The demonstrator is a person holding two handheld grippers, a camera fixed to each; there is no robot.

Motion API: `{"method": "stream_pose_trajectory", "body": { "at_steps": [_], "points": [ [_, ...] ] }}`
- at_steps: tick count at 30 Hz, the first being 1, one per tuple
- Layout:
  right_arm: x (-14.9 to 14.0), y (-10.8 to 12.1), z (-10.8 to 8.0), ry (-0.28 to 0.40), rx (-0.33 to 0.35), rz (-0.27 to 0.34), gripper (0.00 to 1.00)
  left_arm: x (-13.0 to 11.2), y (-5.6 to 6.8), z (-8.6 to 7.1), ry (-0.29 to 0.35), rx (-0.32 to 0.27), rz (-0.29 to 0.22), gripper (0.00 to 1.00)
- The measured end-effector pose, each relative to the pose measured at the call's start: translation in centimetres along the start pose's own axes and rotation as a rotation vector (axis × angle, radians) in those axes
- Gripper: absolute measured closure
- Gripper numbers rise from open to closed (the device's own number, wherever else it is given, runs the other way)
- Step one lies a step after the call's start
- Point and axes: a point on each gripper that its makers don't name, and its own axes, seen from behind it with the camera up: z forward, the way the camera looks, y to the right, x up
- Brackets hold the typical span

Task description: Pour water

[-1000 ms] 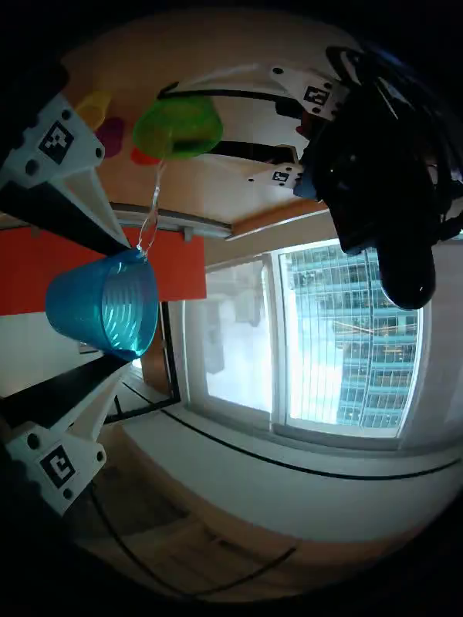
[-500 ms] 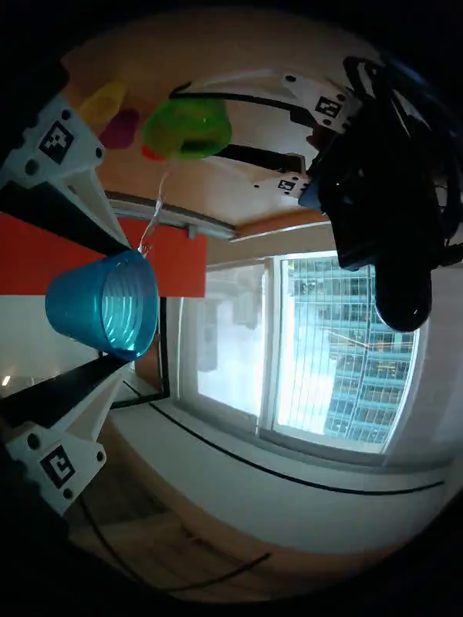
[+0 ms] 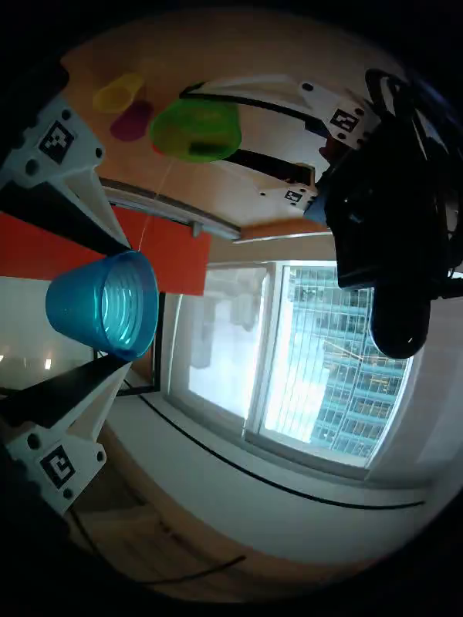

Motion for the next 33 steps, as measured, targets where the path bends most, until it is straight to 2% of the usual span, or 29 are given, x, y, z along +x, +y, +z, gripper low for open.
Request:
{"method": "stream_pose_trajectory", "body": {
  "at_steps": [4, 8, 13, 19, 33],
  "points": [
    [0.2, -0.1, -0.1, 0.004, 0.003, 0.009, 0.09, 0.0, 0.0, 0.0, 0.000, 0.000, 0.002, 0.14],
    [0.0, -0.1, -0.1, 0.004, 0.003, 0.044, 0.09, 0.1, -0.1, 0.0, 0.001, 0.000, 0.002, 0.14],
    [-0.4, -0.3, -0.3, 0.000, 0.009, 0.146, 0.09, 0.3, -0.3, 0.1, 0.002, 0.003, 0.005, 0.14],
    [-0.7, -0.6, -0.8, -0.003, 0.014, 0.352, 0.09, 0.5, -0.6, 0.0, 0.003, 0.008, 0.007, 0.14],
    [0.3, -1.3, -2.5, 0.001, 0.040, 0.917, 0.09, 1.2, -1.4, -0.3, 0.014, 0.027, 0.011, 0.14]
  ]
}}
